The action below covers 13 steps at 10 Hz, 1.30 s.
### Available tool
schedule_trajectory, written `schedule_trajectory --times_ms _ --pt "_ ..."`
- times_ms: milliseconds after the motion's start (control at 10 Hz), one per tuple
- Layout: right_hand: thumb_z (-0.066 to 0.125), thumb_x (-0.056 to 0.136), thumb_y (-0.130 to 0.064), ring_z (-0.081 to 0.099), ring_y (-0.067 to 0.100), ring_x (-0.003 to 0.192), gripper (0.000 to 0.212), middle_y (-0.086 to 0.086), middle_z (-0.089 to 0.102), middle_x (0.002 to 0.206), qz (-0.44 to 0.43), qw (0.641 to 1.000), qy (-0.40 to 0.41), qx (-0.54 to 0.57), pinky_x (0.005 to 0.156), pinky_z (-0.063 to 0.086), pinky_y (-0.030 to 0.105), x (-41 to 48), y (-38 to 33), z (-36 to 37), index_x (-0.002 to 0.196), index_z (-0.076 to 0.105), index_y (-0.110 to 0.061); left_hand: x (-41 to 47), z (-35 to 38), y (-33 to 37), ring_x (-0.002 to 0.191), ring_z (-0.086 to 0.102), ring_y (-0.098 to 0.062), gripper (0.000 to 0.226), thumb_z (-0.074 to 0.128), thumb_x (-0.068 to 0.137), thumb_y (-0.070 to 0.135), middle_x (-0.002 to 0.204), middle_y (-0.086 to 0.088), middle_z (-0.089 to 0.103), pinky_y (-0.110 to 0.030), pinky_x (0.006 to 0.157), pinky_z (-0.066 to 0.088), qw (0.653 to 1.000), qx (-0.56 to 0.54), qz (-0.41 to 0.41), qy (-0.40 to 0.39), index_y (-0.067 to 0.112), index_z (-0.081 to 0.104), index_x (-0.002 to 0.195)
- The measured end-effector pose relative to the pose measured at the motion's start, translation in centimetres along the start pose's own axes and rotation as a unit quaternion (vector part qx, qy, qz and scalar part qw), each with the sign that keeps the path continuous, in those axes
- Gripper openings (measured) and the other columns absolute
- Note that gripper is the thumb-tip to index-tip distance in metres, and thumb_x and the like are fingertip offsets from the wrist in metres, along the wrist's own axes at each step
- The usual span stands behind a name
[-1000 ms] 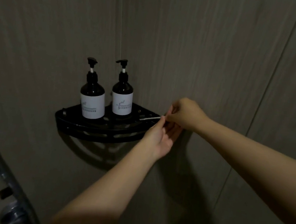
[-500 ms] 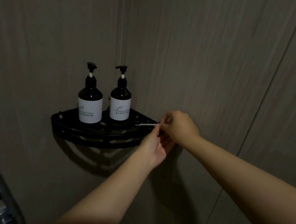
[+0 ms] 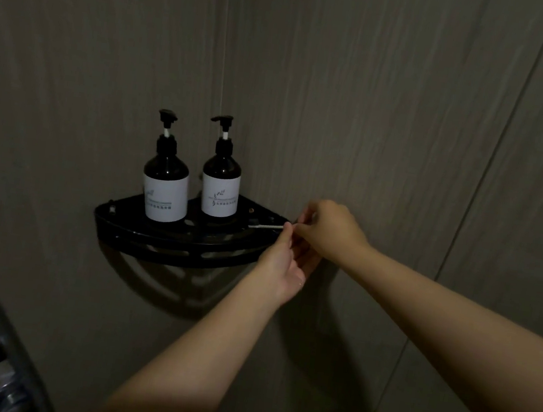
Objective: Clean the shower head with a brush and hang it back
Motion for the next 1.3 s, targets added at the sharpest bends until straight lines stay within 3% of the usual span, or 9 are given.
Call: schedule_trajectory --times_ms 300,700,900,1100,1200,1300 --pt "0.063 0.086 -0.023 0.062 0.021 0.079 0.009 0.004 0.061 0.08 -0.003 1.0 -0.01 0.019 0.064 0.043 0.026 -0.1 0.1 0.0 0.084 0.059 -0.016 -0.8 0.3 0.2 0.123 0.052 -0.026 0.038 0.038 0.1 0.033 0.133 -0.014 0.056 -0.035 0.097 0.044 1.0 0.008 0.003 0.009 0.014 0.054 0.129" --pt "0.058 0.09 -0.025 0.06 0.021 0.076 0.012 0.006 0.061 0.08 0.006 1.0 -0.016 0.026 0.062 0.04 0.026 -0.6 0.2 -0.2 0.084 0.06 -0.015 -0.7 0.2 -0.1 0.108 0.057 -0.025 0.037 0.04 0.099 0.035 0.129 -0.013 0.059 -0.034 0.092 0.046 1.0 0.001 0.003 0.013 0.016 0.057 0.126" --pt "0.059 0.089 -0.029 0.064 0.023 0.08 0.017 0.009 0.066 0.085 0.024 0.999 -0.013 0.044 0.065 0.048 0.029 -0.9 0.6 -0.6 0.086 0.061 -0.013 -1.1 0.4 -0.4 0.117 0.056 -0.026 0.04 0.041 0.098 0.037 0.125 -0.015 0.06 -0.035 0.094 0.046 1.0 0.001 -0.003 -0.003 0.013 0.056 0.126" --pt "0.057 0.087 -0.049 0.058 0.017 0.068 0.037 0.005 0.06 0.073 0.088 0.99 -0.025 0.11 0.06 0.043 0.028 -2.8 1.8 -1.8 0.078 0.057 -0.013 -2.3 0.7 -1.3 0.123 0.052 -0.033 0.066 0.045 0.092 0.052 0.131 -0.022 0.055 -0.039 0.098 0.046 0.996 0.024 -0.054 -0.071 -0.003 0.048 0.127" --pt "0.055 0.087 -0.053 0.059 0.019 0.072 0.04 0.005 0.062 0.08 0.131 0.975 -0.028 0.179 0.066 0.047 0.03 -4.6 2.6 -2.2 0.087 0.054 -0.013 -3.2 0.5 -1.9 0.124 0.052 -0.033 0.074 0.045 0.089 0.055 0.133 -0.023 0.053 -0.04 0.098 0.044 0.991 0.055 -0.074 -0.094 -0.006 0.045 0.131" --pt "0.052 0.088 -0.054 0.062 0.021 0.073 0.042 0.006 0.064 0.079 0.15 0.955 -0.023 0.256 0.074 0.052 0.035 -7.0 3.3 -2.2 0.089 0.057 -0.012 -4.6 0.0 -2.8 0.125 0.051 -0.031 0.082 0.049 0.081 0.058 0.134 -0.018 0.055 -0.044 0.111 0.033 0.977 0.113 -0.107 -0.143 -0.001 0.039 0.137"
Point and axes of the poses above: each hand's wrist, its own x-axis towards the middle knuckle, its own z-axis out of the palm, y = z × x, the point moved 4 cm from there along x, towards the middle knuckle
